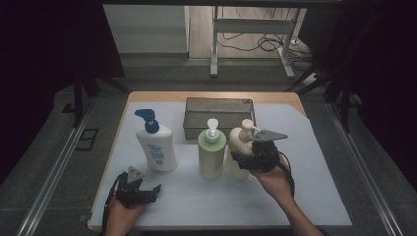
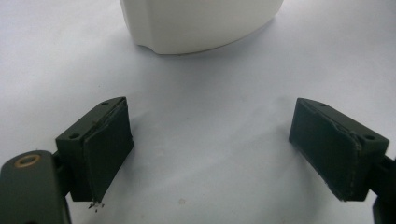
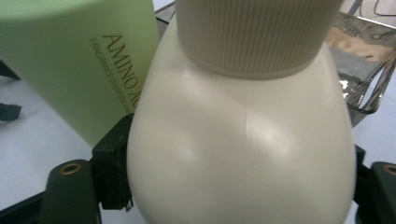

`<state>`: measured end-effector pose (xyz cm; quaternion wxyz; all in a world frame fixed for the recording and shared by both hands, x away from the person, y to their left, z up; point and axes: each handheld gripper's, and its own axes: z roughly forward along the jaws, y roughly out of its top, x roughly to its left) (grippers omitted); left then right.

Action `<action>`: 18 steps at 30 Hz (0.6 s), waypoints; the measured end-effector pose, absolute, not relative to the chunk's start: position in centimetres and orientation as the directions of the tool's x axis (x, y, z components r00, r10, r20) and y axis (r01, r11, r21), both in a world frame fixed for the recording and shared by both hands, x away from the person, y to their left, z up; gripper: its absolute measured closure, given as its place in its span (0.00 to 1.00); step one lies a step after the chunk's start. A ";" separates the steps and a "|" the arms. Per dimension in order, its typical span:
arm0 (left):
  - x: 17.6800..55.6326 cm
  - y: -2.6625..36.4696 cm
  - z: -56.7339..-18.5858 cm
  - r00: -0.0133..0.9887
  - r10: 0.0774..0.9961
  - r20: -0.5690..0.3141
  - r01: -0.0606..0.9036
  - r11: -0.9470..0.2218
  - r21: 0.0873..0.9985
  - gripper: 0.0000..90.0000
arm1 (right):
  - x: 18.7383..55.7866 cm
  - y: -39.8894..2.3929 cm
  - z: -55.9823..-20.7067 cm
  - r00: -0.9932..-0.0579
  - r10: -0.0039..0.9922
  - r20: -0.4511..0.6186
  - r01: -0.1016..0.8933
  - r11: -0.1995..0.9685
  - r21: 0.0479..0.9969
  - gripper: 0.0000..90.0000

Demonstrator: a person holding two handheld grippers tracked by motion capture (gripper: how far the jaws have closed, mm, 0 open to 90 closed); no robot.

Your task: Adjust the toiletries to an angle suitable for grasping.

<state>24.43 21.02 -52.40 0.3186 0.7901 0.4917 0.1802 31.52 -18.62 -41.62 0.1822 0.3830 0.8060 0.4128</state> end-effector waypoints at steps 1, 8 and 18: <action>24.4 21.0 -52.4 0.452 0.892 -0.028 0.662 -0.314 0.681 0.14 | 31.5 -18.6 -41.6 -0.635 0.772 0.022 0.468 0.362 0.806 0.29; 24.4 21.0 -52.4 0.452 0.892 -0.028 0.662 -0.314 0.680 0.14 | 31.6 -18.7 -41.5 -0.626 0.779 0.008 0.470 0.369 0.801 0.36; 24.4 21.0 -52.4 0.451 0.892 -0.028 0.662 -0.313 0.681 0.14 | 31.7 -19.2 -41.1 -0.654 0.757 -0.001 0.465 0.403 0.788 0.40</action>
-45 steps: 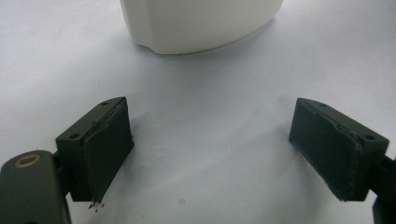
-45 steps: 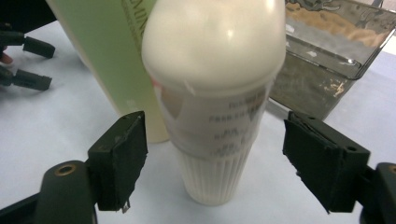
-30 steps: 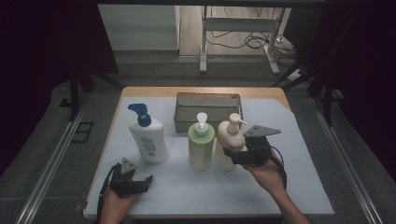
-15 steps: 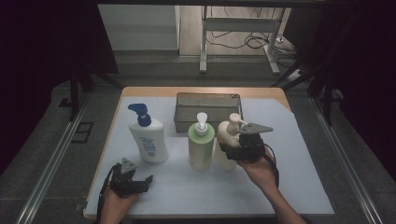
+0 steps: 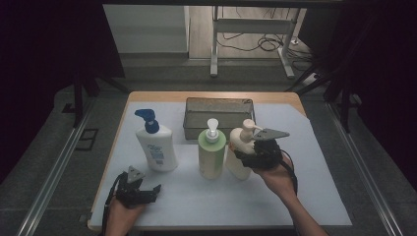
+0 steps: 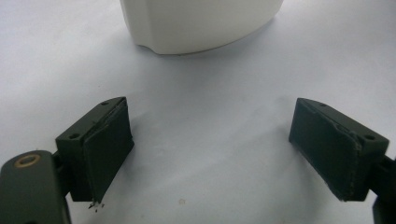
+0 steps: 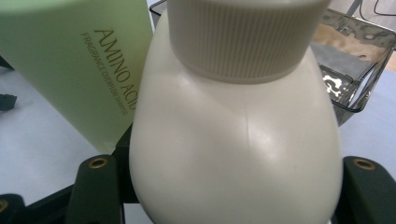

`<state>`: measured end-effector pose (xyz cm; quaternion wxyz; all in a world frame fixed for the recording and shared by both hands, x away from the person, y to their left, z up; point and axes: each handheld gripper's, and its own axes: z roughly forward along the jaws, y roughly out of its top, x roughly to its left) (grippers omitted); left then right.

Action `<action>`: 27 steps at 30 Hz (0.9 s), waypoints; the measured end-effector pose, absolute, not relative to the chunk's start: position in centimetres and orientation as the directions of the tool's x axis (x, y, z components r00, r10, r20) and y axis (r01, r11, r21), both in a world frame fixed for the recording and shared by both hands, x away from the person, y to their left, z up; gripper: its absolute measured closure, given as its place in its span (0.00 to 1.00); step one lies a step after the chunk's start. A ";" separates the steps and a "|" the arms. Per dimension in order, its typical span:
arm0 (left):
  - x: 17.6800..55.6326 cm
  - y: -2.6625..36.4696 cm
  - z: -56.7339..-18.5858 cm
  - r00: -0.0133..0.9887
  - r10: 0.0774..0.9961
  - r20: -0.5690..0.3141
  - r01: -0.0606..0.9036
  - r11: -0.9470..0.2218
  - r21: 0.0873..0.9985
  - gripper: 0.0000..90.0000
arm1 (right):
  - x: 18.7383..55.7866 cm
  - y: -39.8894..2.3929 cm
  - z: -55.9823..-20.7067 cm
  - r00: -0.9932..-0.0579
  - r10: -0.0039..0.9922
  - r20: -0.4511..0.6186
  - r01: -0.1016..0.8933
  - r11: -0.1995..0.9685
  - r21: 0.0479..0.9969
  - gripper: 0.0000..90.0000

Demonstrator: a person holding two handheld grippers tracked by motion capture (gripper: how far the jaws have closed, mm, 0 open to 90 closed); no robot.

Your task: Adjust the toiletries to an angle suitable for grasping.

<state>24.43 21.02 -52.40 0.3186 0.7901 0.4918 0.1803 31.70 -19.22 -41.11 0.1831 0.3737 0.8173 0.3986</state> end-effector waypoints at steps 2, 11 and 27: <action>24.4 21.0 -52.4 0.450 0.893 -0.030 0.662 -0.311 0.682 0.14 | 31.7 -19.2 -41.1 -0.660 0.751 -0.010 0.461 0.415 0.784 0.40; 24.4 21.0 -52.4 0.452 0.892 -0.028 0.662 -0.314 0.680 0.14 | 31.8 -19.5 -40.7 -0.672 0.741 -0.004 0.467 0.428 0.774 0.40; 24.4 21.0 -52.4 0.450 0.893 -0.030 0.663 -0.311 0.681 0.14 | 31.9 -20.5 -39.2 -0.679 0.734 -0.021 0.465 0.451 0.762 0.40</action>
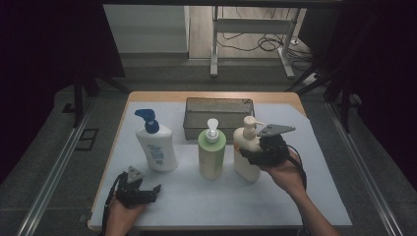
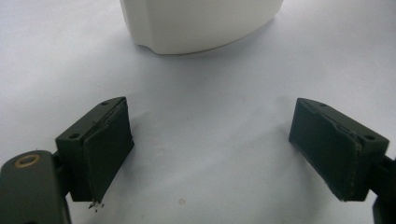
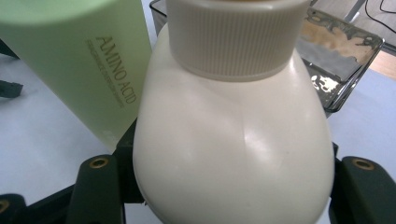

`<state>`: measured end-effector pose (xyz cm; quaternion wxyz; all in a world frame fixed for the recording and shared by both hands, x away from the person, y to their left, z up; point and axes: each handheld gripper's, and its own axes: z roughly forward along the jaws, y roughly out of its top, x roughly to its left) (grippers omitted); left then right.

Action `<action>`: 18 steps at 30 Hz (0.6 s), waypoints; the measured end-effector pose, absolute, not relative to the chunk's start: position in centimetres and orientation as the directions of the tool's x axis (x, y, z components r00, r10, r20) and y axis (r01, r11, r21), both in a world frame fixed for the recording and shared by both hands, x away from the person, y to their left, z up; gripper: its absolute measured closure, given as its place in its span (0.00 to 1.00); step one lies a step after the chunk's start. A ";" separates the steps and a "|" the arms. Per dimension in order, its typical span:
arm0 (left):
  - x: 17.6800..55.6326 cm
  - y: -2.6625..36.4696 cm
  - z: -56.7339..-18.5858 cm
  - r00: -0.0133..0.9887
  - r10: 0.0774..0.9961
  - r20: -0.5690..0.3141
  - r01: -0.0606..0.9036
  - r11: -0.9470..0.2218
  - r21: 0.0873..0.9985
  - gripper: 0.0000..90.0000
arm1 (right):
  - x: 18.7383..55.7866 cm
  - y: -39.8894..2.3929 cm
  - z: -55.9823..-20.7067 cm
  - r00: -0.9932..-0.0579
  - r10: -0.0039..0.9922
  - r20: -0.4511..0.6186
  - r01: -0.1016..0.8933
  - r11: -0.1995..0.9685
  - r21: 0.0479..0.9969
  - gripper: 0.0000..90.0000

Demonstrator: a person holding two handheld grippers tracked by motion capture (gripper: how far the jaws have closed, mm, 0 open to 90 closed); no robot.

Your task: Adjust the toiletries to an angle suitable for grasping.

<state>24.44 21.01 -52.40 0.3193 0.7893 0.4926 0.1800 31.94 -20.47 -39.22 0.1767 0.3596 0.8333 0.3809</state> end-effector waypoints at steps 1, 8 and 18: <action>24.4 21.0 -52.4 0.450 0.893 -0.031 0.663 -0.311 0.681 0.14 | 32.0 -20.5 -39.1 -0.679 0.734 -0.018 0.466 0.449 0.762 0.40; 24.4 21.0 -52.4 0.450 0.893 -0.031 0.663 -0.311 0.681 0.14 | 32.3 -20.6 -37.7 -0.691 0.723 -0.013 0.456 0.449 0.768 0.40; 24.4 21.0 -52.4 0.450 0.893 -0.031 0.663 -0.311 0.681 0.14 | 33.2 -20.8 -36.1 -0.686 0.727 -0.003 0.456 0.433 0.777 0.40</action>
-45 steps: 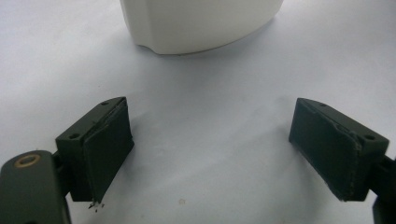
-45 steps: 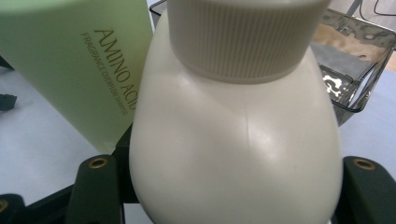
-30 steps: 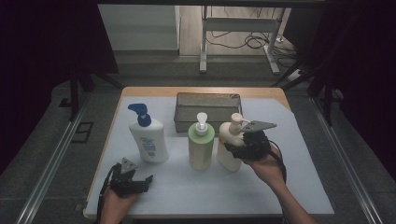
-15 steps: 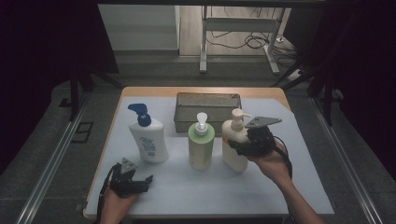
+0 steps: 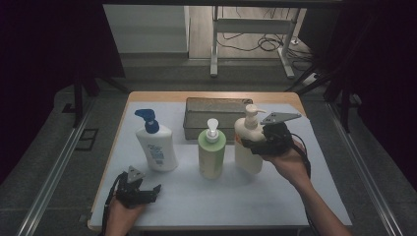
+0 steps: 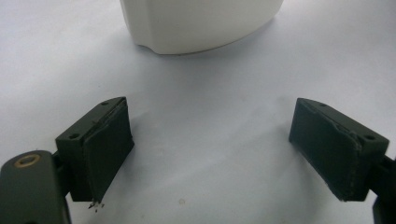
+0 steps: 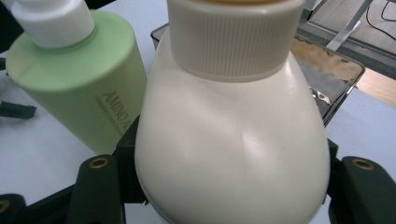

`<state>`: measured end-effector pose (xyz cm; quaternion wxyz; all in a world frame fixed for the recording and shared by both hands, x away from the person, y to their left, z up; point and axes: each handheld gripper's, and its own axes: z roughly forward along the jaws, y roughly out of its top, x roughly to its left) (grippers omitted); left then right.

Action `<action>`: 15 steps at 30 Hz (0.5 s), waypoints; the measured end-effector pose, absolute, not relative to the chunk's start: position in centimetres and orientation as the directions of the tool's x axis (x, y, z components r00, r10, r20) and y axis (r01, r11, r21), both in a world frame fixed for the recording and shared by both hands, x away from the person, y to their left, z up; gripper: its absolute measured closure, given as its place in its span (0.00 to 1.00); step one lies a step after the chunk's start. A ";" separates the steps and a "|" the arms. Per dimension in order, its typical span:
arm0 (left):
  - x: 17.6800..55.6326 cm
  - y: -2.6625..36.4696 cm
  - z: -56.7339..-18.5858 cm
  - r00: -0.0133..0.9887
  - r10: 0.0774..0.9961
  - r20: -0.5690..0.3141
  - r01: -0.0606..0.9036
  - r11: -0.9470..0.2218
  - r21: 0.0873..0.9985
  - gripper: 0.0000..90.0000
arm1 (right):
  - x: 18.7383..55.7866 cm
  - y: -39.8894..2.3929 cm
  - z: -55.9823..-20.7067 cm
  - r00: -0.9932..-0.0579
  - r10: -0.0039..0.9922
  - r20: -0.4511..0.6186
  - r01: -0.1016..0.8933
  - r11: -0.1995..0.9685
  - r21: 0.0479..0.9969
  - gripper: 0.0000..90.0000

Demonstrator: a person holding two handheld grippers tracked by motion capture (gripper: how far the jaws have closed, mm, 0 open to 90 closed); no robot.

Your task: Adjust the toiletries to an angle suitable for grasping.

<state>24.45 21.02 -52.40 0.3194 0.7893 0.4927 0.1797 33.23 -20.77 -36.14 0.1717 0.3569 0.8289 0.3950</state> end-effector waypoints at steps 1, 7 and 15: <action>24.4 21.0 -52.4 0.450 0.893 -0.031 0.663 -0.311 0.681 0.14 | 33.3 -20.8 -36.0 -0.685 0.729 0.001 0.458 0.429 0.779 0.40; 24.4 21.0 -52.4 0.450 0.893 -0.031 0.663 -0.311 0.681 0.14 | 33.8 -20.9 -35.1 -0.683 0.731 0.010 0.454 0.413 0.789 0.40; 24.5 21.0 -52.4 0.450 0.892 -0.031 0.663 -0.310 0.681 0.14 | 34.5 -20.9 -33.7 -0.678 0.735 0.016 0.448 0.396 0.802 0.40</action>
